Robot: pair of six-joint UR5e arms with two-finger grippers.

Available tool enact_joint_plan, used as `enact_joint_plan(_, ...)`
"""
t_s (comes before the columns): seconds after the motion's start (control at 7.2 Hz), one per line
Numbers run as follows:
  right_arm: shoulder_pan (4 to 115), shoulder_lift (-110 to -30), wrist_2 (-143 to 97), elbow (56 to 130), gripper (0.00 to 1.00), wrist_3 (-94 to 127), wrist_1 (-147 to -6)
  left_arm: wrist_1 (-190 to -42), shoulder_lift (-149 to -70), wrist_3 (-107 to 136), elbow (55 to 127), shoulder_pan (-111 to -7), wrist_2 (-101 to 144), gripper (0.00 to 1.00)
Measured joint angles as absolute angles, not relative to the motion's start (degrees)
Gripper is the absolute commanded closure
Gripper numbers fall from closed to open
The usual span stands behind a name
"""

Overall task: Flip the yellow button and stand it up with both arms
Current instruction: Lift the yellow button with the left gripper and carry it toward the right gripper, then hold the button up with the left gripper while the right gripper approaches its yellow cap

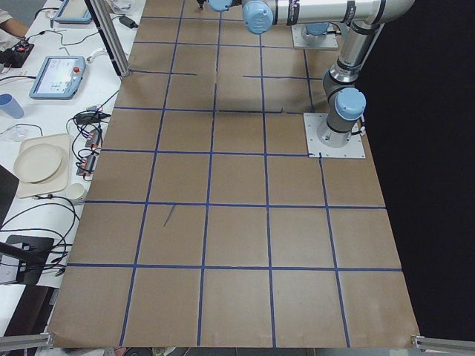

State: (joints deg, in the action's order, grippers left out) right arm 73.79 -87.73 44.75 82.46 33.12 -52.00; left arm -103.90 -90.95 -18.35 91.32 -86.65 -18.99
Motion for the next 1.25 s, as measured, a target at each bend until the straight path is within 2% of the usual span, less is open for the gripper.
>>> enact_joint_plan(0.56, 72.12, -85.38, 27.83, 82.35, 0.0, 36.35, -46.39, -92.04, -90.28, -10.97, 91.11, -88.87, -13.21, 0.98)
enact_joint_plan(1.25, 73.94, -88.33, 20.24, 82.29, 0.0, 43.19, -46.1, -87.79, -89.94, 0.77, 90.97, -89.12, -8.43, 0.98)
